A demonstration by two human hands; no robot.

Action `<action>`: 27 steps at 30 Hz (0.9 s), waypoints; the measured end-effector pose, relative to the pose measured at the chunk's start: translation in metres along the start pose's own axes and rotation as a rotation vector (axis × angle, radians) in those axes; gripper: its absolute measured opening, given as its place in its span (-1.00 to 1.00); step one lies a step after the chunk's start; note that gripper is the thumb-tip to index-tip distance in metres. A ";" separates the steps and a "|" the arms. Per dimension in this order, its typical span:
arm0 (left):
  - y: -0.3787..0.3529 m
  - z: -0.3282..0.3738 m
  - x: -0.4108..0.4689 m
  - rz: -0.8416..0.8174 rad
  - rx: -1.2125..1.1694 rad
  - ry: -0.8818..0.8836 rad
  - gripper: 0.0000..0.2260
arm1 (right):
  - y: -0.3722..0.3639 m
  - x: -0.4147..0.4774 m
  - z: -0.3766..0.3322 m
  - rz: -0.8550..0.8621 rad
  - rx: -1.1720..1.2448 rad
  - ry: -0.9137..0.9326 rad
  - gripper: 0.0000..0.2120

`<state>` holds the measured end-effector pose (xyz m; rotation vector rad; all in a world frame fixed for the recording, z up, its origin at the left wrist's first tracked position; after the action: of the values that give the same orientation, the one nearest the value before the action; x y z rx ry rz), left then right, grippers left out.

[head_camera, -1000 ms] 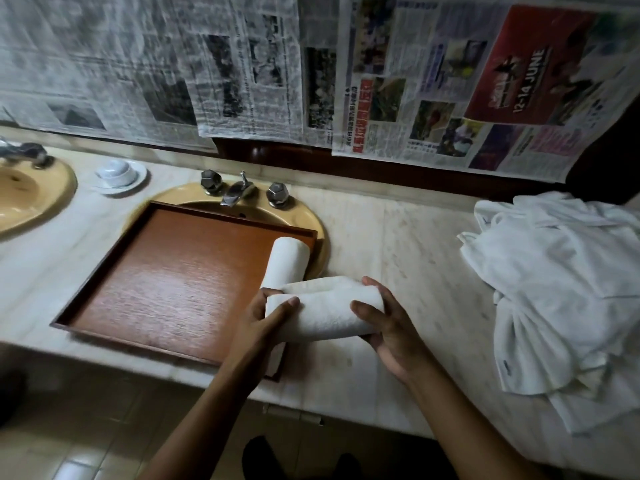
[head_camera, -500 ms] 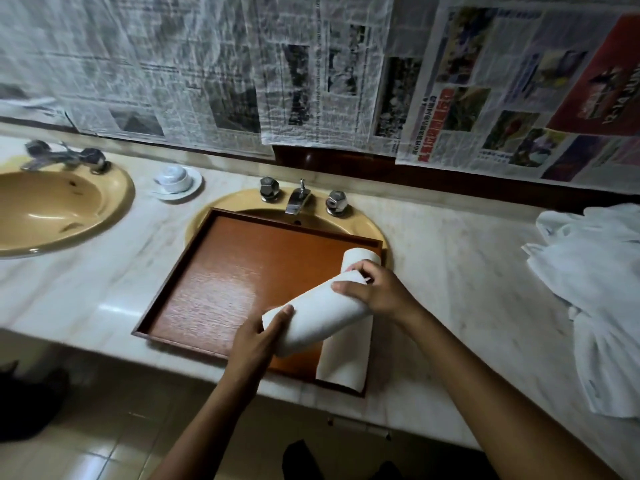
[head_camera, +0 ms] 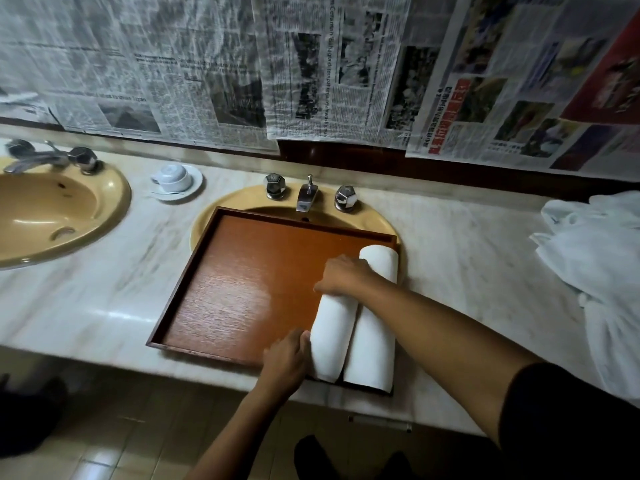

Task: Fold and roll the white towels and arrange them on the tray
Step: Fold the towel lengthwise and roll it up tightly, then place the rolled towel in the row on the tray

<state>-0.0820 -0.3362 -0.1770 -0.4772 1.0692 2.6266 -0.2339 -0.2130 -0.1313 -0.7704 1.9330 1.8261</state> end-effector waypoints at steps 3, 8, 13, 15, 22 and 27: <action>0.003 0.003 0.008 0.032 0.025 0.012 -0.76 | 0.002 0.006 -0.002 0.040 -0.003 -0.050 -0.42; 0.019 0.009 0.014 0.104 -0.016 -0.085 -0.64 | 0.011 -0.024 0.009 0.150 0.111 -0.008 -0.54; 0.021 0.021 0.012 0.052 0.034 -0.166 -0.58 | -0.008 -0.106 0.071 0.462 0.441 -0.029 -0.54; 0.020 0.026 0.010 0.017 0.015 -0.171 -0.59 | -0.043 -0.128 0.093 0.404 0.546 -0.104 -0.42; 0.005 0.029 0.022 -0.136 -0.030 -0.095 -0.52 | -0.118 -0.144 0.094 0.175 0.798 -0.104 -0.13; 0.003 0.017 0.029 -0.267 -0.243 -0.087 -0.37 | -0.118 -0.143 0.100 0.200 0.878 -0.075 -0.18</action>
<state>-0.1128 -0.3229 -0.1747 -0.5113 0.6142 2.5201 -0.0595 -0.0959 -0.1460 -0.2119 2.4890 0.8726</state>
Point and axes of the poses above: each hand's wrist, its own x-axis towards the middle knuckle, its own y-axis out of the back of the hand, z = x × y, the point moved 9 cm from there along x, towards the middle knuckle, and after that the axes turned 10 degrees about -z, right-handed, at the moved point
